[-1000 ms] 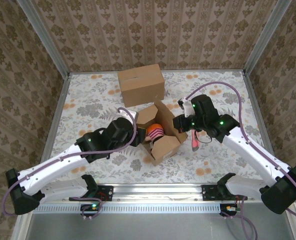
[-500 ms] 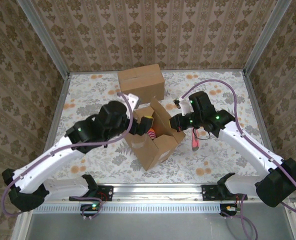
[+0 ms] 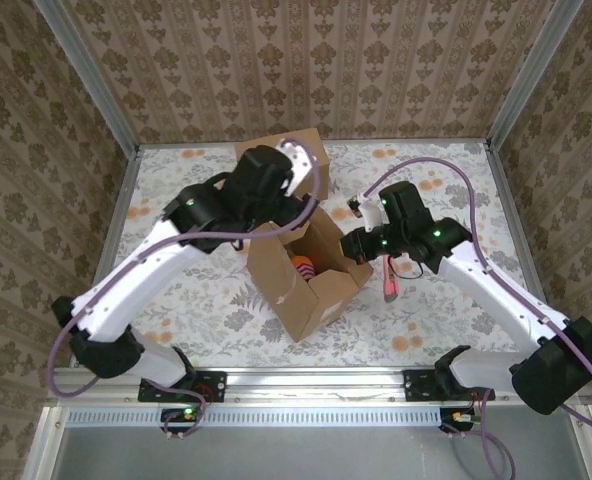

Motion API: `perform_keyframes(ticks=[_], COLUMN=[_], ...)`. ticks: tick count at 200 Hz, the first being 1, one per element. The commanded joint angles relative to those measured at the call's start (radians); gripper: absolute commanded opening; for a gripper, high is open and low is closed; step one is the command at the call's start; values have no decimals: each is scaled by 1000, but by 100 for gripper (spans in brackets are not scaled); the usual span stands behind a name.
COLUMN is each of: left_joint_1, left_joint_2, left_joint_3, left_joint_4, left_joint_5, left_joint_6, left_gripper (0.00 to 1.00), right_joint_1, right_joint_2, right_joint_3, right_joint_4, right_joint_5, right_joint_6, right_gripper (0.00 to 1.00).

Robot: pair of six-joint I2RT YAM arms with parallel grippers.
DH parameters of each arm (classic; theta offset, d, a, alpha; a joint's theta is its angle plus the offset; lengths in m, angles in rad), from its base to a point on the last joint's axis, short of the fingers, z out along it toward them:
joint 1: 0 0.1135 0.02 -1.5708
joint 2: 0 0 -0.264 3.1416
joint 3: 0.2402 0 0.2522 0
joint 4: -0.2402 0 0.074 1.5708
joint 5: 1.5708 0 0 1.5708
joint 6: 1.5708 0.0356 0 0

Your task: Unpack the express box

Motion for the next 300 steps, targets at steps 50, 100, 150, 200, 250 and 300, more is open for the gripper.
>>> perform_keyframes(ticks=[50,100,150,200,250,300], left_joint_1=[-65,-76,-77,-75,-76,-76], left_joint_2=[125,107,104,90,52,-13], left_joint_3=[-73,-195,-309,-378,-400,-358], left_joint_4=[-116,-140,-89,2,40,-10], left_joint_5=[-48,-156,-284,-386,-453,-417], left_joint_6=[71,30,10,29,49,47], left_gripper=[84,94,94,82,59,17], right_joint_1=[-24,-41,-46,-46,-46,-46], right_joint_2=[-30,-32,-33,-41,-44,-39], right_joint_3=[67,67,86,75,63,47], right_joint_4=[-48,-54,-76,-77,-72,-65], right_joint_5=[-19,-29,-42,-49,-52,-48], right_joint_6=[-48,-58,-68,-70,-65,-68], right_gripper=[0,0,0,0,0,0])
